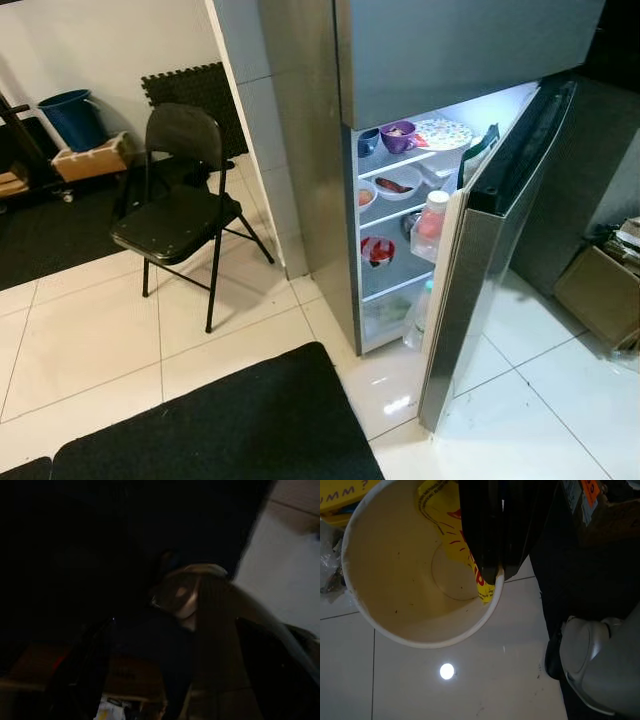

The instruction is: Restocking fridge

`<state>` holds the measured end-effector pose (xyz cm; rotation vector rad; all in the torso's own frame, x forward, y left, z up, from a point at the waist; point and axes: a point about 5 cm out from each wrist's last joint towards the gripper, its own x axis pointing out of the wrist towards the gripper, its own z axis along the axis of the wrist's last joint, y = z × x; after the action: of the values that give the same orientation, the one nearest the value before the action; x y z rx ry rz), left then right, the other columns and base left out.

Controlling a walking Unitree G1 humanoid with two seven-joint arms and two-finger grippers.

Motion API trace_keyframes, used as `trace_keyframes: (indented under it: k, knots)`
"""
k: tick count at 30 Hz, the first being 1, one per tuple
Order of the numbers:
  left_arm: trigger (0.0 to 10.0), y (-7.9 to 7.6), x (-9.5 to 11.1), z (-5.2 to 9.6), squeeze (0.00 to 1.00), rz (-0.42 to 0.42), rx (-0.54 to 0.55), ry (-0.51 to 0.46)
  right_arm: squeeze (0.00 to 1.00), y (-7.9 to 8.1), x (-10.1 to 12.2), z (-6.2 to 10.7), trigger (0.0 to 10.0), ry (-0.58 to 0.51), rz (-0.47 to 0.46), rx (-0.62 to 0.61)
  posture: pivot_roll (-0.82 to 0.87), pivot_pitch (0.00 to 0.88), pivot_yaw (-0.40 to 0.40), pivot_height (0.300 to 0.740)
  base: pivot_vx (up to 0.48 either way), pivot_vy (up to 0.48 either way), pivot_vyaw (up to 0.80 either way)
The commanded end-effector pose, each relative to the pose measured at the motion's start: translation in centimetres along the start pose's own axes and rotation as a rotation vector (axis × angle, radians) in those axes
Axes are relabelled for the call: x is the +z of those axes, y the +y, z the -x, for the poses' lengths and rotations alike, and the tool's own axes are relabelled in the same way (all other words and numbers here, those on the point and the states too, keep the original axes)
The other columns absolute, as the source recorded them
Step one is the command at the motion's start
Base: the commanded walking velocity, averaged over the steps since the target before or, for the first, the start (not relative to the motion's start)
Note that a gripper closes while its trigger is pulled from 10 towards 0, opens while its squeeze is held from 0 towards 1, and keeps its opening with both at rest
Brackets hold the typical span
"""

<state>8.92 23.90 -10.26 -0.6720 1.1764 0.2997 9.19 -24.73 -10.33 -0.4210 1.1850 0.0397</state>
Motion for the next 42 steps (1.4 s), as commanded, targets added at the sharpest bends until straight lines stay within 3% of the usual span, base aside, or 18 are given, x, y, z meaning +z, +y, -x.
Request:
trace_keyframes:
  k: [1,9,10,11,12,13,15,16,17,18,20,21,25,27,28,31,34,42]
  knots:
    - [10.0,1.0,2.4,1.4,1.0,-0.103,-0.116,-0.006,0.0,0.1,0.1,0.0,10.0,-0.009,-0.016,-0.004,-0.04,0.0,0.081,0.74,0.0,0.0,0.0]
    - [10.0,1.0,4.6,2.8,1.0,-0.169,-0.197,-0.017,0.0,0.0,0.3,0.0,10.0,-0.014,-0.017,-0.006,-0.04,0.0,0.084,0.74,0.0,0.0,0.0]
    - [10.0,-0.2,7.1,4.3,0.78,-0.335,-0.273,-0.02,0.0,-0.2,0.7,-0.1,10.0,-0.022,-0.018,-0.009,-0.03,0.0,0.09,0.74,0.0,0.0,0.0]
    - [10.0,-0.2,7.1,4.3,0.78,-0.335,-0.273,-0.02,0.0,-0.2,0.7,-0.1,10.0,-0.022,-0.018,-0.009,-0.03,0.0,0.09,0.74,0.0,0.0,0.0]
    - [10.0,-1.0,7.9,4.8,0.67,-0.416,-0.301,-0.02,0.0,-0.2,0.8,-0.1,10.0,-0.025,-0.018,-0.01,-0.03,0.0,0.091,0.74,0.0,0.0,0.0]
    - [10.0,-1.8,8.5,5.2,0.38,-0.516,-0.33,-0.022,0.0,-0.3,0.9,-0.1,10.0,-0.028,-0.019,-0.012,-0.04,0.0,0.089,0.74,0.0,0.0,0.0]
    - [10.0,-2.4,8.9,5.6,0.36,-0.573,-0.354,-0.024,0.0,-0.3,1.0,-0.2,10.0,-0.031,-0.018,-0.013,-0.04,0.0,0.089,0.74,0.0,0.0,0.0]
    - [10.0,-3.2,9.5,6.1,0.17,-0.612,-0.395,-0.027,0.0,-0.4,1.1,-0.2,10.0,-0.033,-0.018,-0.014,-0.04,0.0,0.087,0.74,0.0,0.0,0.0]
    - [10.0,-3.2,9.5,6.1,0.17,-0.612,-0.395,-0.027,0.0,-0.4,1.1,-0.2,10.0,-0.033,-0.018,-0.014,-0.04,0.0,0.087,0.74,0.0,0.0,0.0]
    - [10.0,-4.1,10.2,6.8,0.0,-0.675,-0.432,-0.047,0.0,-0.5,1.2,-0.2,10.0,-0.037,-0.015,-0.016,-0.03,0.0,0.083,0.74,0.0,0.0,0.0]
    - [10.0,-6.3,12.6,8.7,0.0,-0.784,-0.483,-0.139,0.0,-0.9,1.6,-0.2,10.0,-0.049,-0.009,-0.022,-0.03,0.0,0.078,0.74,0.0,0.0,0.0]
    - [10.0,-6.3,12.6,8.7,0.0,-0.784,-0.483,-0.139,0.0,-0.9,1.6,-0.2,10.0,-0.049,-0.009,-0.022,-0.03,0.0,0.078,0.74,0.0,0.0,0.0]
    - [10.0,-10.3,16.3,10.0,0.0,-0.817,-0.516,-0.29,0.0,-1.2,3.4,-0.4,10.0,-0.1,-0.004,-0.027,-0.01,0.0,0.068,0.74,0.0,0.0,0.0]
    - [10.0,-12.2,17.1,10.0,0.0,-0.809,-0.542,-0.356,0.0,-1.2,4.5,-0.5,10.0,-0.128,-0.004,-0.026,-0.02,0.0,0.064,0.74,0.0,0.0,0.0]
    - [10.0,-12.2,17.1,10.0,0.0,-0.809,-0.542,-0.356,0.0,-1.2,4.5,-0.5,10.0,-0.128,-0.004,-0.026,-0.02,0.0,0.064,0.74,0.0,0.0,0.0]
    - [10.0,-15.8,17.6,8.9,0.0,-0.723,-0.625,-0.464,0.0,-0.9,7.1,-0.7,10.0,-0.195,0.004,-0.023,-0.02,0.0,0.043,0.74,0.0,0.0,0.0]
    - [10.0,-17.5,17.3,7.8,0.0,-0.679,-0.659,-0.491,0.0,-0.7,8.7,-0.6,10.0,-0.239,0.022,-0.022,-0.01,0.0,0.028,0.74,0.0,0.0,0.0]
    - [10.0,-21.3,14.3,4.4,0.0,-0.523,-0.765,-0.42,0.0,-0.3,13.0,-0.3,10.0,-0.346,0.066,-0.03,-0.02,0.0,0.009,0.74,0.0,0.0,0.0]
